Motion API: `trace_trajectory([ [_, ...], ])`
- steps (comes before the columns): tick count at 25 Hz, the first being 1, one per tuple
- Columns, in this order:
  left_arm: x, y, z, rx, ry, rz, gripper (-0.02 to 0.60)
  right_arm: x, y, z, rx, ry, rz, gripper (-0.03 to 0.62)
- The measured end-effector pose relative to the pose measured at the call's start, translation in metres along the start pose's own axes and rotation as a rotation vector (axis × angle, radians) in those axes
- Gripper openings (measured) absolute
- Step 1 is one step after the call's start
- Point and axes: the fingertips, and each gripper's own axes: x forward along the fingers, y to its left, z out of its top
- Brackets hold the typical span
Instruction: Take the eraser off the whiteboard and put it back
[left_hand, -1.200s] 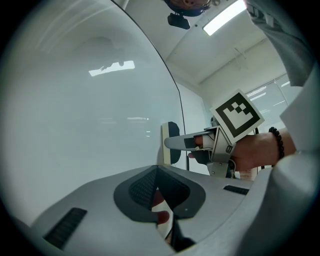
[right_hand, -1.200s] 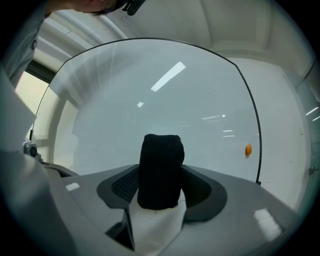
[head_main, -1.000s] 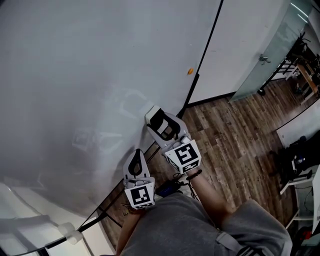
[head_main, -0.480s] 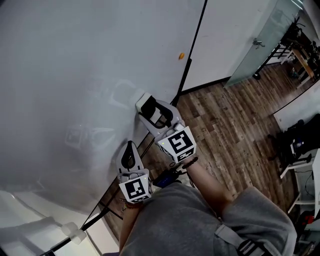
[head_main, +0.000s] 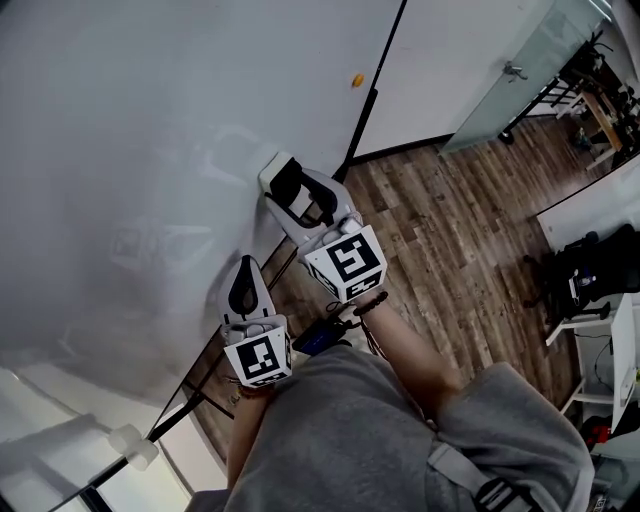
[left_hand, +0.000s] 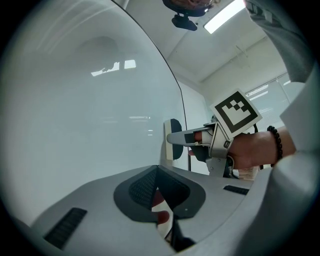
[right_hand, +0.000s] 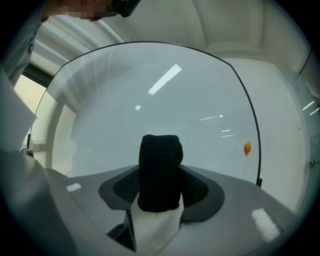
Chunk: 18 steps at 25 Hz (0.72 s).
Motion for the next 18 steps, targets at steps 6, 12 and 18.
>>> trace_trajectory([
  [6, -0.006, -0.008, 0.013, 0.023, -0.028, -0.008, 0.005, -0.004, 0.006, 0.005, 0.014, -0.008, 0.014, 0.235],
  [12, -0.003, -0.008, 0.002, -0.002, 0.007, -0.004, 0.005, -0.003, 0.002, 0.000, 0.021, -0.003, 0.009, 0.233],
  [18, -0.003, -0.008, 0.002, -0.010, 0.009, -0.004, 0.005, -0.004, 0.000, 0.000, 0.028, -0.011, 0.014, 0.233],
])
